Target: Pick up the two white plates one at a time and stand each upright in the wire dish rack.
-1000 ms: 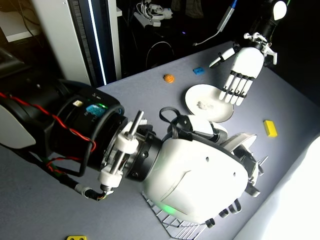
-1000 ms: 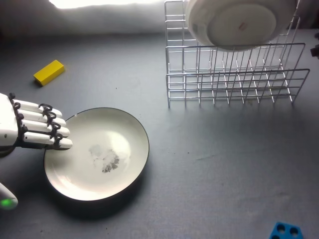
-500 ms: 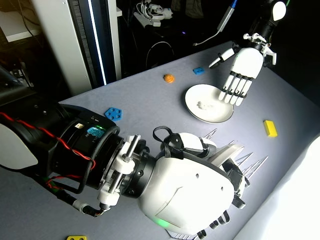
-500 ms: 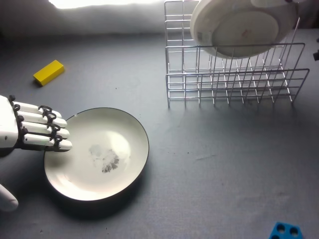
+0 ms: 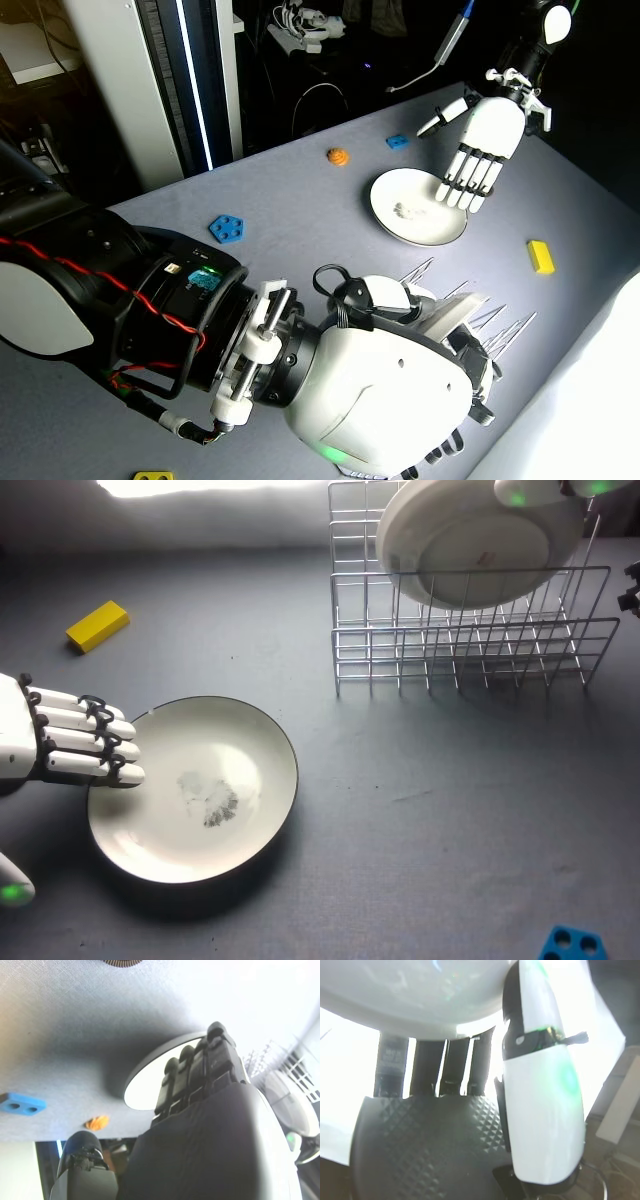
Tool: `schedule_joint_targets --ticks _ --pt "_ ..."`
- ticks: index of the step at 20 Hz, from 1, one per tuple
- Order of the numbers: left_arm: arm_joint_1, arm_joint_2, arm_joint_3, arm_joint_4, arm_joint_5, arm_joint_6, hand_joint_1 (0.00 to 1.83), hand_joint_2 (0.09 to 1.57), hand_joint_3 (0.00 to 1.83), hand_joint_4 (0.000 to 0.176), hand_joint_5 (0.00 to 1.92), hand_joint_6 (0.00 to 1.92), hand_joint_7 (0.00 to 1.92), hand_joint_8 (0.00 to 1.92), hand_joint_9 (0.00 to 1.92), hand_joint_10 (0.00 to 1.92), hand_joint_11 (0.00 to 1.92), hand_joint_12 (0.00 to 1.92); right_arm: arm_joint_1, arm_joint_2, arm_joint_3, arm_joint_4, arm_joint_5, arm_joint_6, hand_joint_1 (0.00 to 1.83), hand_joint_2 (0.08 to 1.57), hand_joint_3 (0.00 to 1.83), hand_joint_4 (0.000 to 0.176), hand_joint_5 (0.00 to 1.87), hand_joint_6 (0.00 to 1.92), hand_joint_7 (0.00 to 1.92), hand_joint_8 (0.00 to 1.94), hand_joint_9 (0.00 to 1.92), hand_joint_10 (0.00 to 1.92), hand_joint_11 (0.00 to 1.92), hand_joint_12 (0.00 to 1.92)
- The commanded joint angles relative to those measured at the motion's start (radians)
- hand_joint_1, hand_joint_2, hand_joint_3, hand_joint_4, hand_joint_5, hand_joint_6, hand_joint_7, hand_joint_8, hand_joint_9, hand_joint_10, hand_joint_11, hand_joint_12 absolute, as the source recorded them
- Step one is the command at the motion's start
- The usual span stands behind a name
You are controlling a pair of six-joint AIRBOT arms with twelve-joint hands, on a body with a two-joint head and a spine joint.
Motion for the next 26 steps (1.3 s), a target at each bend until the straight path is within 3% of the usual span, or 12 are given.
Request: schedule_joint_targets --ticks 1,4,7,11,13,14,16,17,18,19,20,26 --pt "-0.007 0.0 0.008 -0.037 -0.013 -0.001 0.0 1.0 0.01 0.0 0.0 0.0 0.0 0.0 0.0 0.0 0.0 0.0 0.008 0.004 0.009 0.042 0.127 0.02 1.23 1.09 0.0 0.004 0.99 0.93 1.08 0.89 1.32 0.0 0.92 1.02" --pt "-0.011 0.0 0.009 -0.037 -0.013 -0.001 0.0 1.0 0.0 0.0 0.0 0.0 0.0 0.0 0.0 0.0 0.0 0.0 -0.01 -0.009 0.024 0.042 0.124 0.021 1.23 1.1 0.0 0.013 0.99 0.93 1.05 0.94 1.28 0.0 0.88 1.04" --pt "-0.019 0.0 0.011 -0.037 -0.013 -0.001 0.0 0.98 0.0 0.0 0.0 0.0 0.0 0.0 0.0 0.0 0.0 0.0 -0.018 -0.016 0.035 0.042 0.124 0.021 1.23 1.08 0.0 0.025 1.02 0.9 1.09 0.84 1.26 0.0 0.87 1.03" --pt "-0.023 0.0 0.015 -0.038 -0.013 -0.003 0.0 0.99 0.0 0.0 0.0 0.0 0.0 0.0 0.0 0.0 0.0 0.0 -0.022 -0.019 0.048 0.042 0.125 0.022 1.22 1.11 0.0 0.002 0.92 1.05 1.08 0.86 1.22 0.0 0.83 1.07" --pt "-0.023 0.0 0.016 -0.038 -0.013 -0.003 0.0 0.98 0.0 0.0 0.0 0.0 0.0 0.0 0.0 0.0 0.0 0.0 -0.031 -0.021 0.051 0.042 0.128 0.025 1.22 1.11 0.0 0.0 0.92 1.06 1.08 0.85 1.21 0.0 0.82 1.09" --pt "-0.023 0.0 0.016 -0.038 -0.012 -0.003 0.0 0.98 0.0 0.0 0.0 0.0 0.0 0.0 0.0 0.0 0.0 0.0 -0.036 -0.021 0.051 0.042 0.13 0.025 1.16 1.11 0.0 0.0 0.96 0.99 1.03 0.33 1.16 0.01 0.74 1.13" --pt "-0.023 0.0 0.016 -0.038 -0.011 -0.003 0.0 0.97 0.0 0.0 0.0 0.0 0.0 0.0 0.0 0.0 0.0 0.0 -0.042 -0.021 0.052 0.042 0.133 0.028 1.15 1.12 0.0 0.0 0.95 1.01 1.05 0.14 1.12 0.0 0.7 1.15" --pt "-0.023 0.0 0.017 -0.038 -0.01 -0.003 0.0 0.98 0.0 0.0 0.0 0.0 0.0 0.0 0.0 0.0 0.0 0.0 -0.046 -0.02 0.052 0.042 0.133 0.032 1.14 1.03 0.0 0.0 0.83 0.58 1.05 0.09 1.11 0.01 0.7 1.11" --pt "-0.023 0.0 0.018 -0.038 -0.01 -0.003 0.0 0.98 0.0 0.0 0.0 0.0 0.0 0.0 0.0 0.0 0.0 0.0 -0.048 -0.02 0.052 0.042 0.133 0.033 1.14 1.03 0.0 0.0 0.83 0.58 1.05 0.09 1.11 0.01 0.7 1.11" --pt "-0.023 0.0 0.02 -0.038 -0.009 -0.003 0.0 0.98 0.0 0.0 0.0 0.0 0.0 0.0 0.0 0.0 0.0 0.0 -0.049 -0.019 0.051 0.042 0.133 0.037 1.13 0.99 0.0 0.0 0.91 0.2 1.06 0.03 1.09 0.01 0.68 1.1" --pt "-0.023 0.0 0.021 -0.038 -0.009 -0.003 0.0 0.98 0.0 0.0 0.0 0.0 0.0 0.0 0.0 0.0 0.0 0.0 -0.05 -0.018 0.051 0.042 0.134 0.038 1.13 0.98 0.0 0.0 0.94 0.12 1.06 0.01 1.08 0.0 0.66 1.1" --pt "-0.029 0.0 0.028 -0.047 -0.008 -0.006 0.0 0.99 0.0 0.0 0.0 0.0 0.0 0.0 0.0 0.0 0.0 0.0 -0.059 -0.004 0.051 0.042 0.137 0.041 1.09 0.99 0.0 0.0 0.95 0.04 1.05 0.0 1.06 0.01 0.65 1.11"
